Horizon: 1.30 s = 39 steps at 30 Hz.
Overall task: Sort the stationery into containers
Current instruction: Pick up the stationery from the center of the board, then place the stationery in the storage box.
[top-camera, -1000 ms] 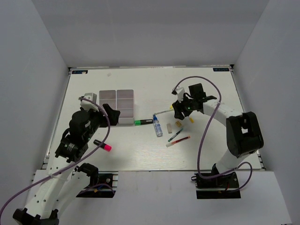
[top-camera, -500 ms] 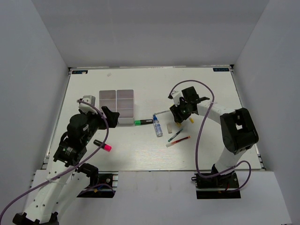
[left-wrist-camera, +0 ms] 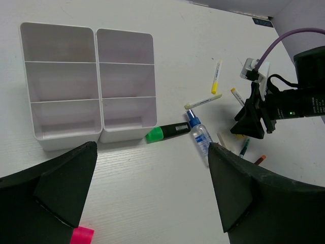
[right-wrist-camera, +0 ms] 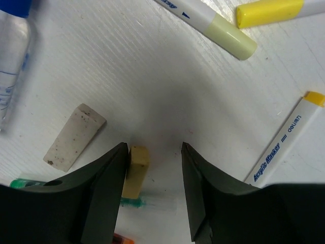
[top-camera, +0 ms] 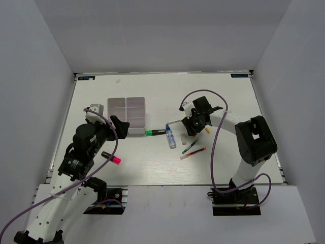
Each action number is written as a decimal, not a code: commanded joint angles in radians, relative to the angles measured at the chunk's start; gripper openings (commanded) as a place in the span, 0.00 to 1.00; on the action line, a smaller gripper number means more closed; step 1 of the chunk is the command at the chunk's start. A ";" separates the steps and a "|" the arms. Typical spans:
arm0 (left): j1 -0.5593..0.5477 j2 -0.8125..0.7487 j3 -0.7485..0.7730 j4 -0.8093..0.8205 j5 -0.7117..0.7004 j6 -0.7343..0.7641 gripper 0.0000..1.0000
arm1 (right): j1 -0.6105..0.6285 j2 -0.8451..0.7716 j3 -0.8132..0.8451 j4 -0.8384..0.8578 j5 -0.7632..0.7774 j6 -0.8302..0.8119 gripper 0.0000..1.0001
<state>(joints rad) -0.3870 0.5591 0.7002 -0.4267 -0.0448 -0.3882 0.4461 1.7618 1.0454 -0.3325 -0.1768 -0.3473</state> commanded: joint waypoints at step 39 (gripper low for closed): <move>0.007 -0.007 -0.010 0.005 0.040 0.022 1.00 | 0.198 -0.045 0.582 -0.166 -0.246 -0.266 0.00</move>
<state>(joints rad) -0.3870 0.5591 0.6949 -0.4263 -0.0158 -0.3798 0.6262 1.6554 1.5539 -0.5362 -0.3744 -0.5476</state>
